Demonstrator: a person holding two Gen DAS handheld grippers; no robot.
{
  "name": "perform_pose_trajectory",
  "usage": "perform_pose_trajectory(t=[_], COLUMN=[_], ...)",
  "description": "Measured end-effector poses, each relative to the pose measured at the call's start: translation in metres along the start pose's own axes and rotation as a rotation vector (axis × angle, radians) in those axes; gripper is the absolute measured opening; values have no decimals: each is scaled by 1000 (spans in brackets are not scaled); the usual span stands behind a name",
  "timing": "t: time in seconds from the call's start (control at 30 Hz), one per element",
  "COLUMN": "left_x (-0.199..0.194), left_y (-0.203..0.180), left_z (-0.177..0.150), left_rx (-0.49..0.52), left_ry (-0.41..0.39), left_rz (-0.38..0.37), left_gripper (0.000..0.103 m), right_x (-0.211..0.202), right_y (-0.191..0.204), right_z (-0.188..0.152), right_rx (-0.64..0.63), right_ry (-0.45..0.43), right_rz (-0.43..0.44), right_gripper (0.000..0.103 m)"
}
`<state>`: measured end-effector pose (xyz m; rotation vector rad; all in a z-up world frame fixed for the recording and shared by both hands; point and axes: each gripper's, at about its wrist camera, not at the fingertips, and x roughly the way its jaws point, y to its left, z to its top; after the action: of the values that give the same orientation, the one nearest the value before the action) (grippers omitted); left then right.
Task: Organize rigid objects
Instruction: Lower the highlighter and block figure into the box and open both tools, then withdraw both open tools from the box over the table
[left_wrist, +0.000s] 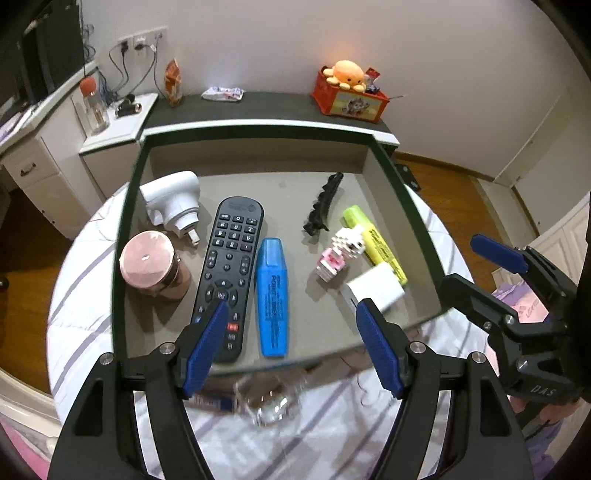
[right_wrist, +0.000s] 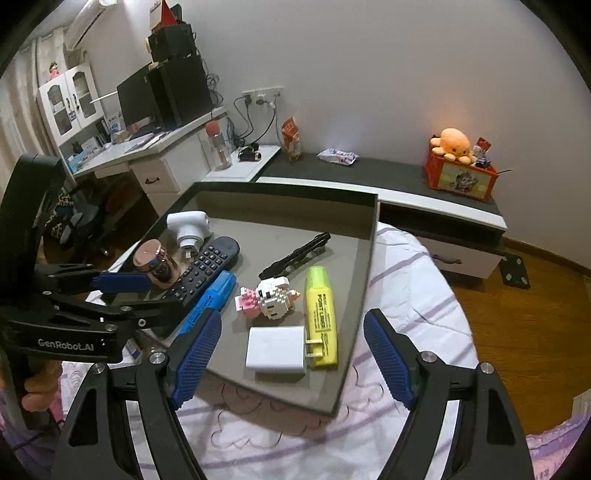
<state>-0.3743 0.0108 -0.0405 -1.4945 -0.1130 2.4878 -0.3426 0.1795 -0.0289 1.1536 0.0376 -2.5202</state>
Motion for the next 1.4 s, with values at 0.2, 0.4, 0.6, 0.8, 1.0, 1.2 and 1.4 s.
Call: perform_pose_trajectory(t=[0.2, 0.4, 0.6, 0.8, 1.0, 1.2, 1.4], left_x=[-39, -74, -103, -119, -124, -126, -121], left_y=[-8, -10, -10, -8, -4, -3, -2], left_z=[-24, -55, -97, -137, -173, -188, -195], left_rx=[16, 12, -1, 1, 3, 8, 10], left_ry=[-46, -83, -109, -113, -98, -87, -65], left_rz=[9, 43, 62, 100, 112, 126, 125], left_gripper=[77, 78, 82, 85, 87, 87, 88], right_x=[-47, -89, -123, -143, -152, -154, -145], right_y=[13, 27, 48, 69, 84, 94, 90], right_z=[-19, -43, -71, -100, -125, -141, -143], right_rx=[-8, -27, -67, -100, -121, -135, -123], right_ry=[-31, -53, -57, -51, -37, -16, 7], right_rz=[-33, -53, -60, -73, -75, -78, -64], right_gripper=[81, 81, 81, 81, 81, 81, 81])
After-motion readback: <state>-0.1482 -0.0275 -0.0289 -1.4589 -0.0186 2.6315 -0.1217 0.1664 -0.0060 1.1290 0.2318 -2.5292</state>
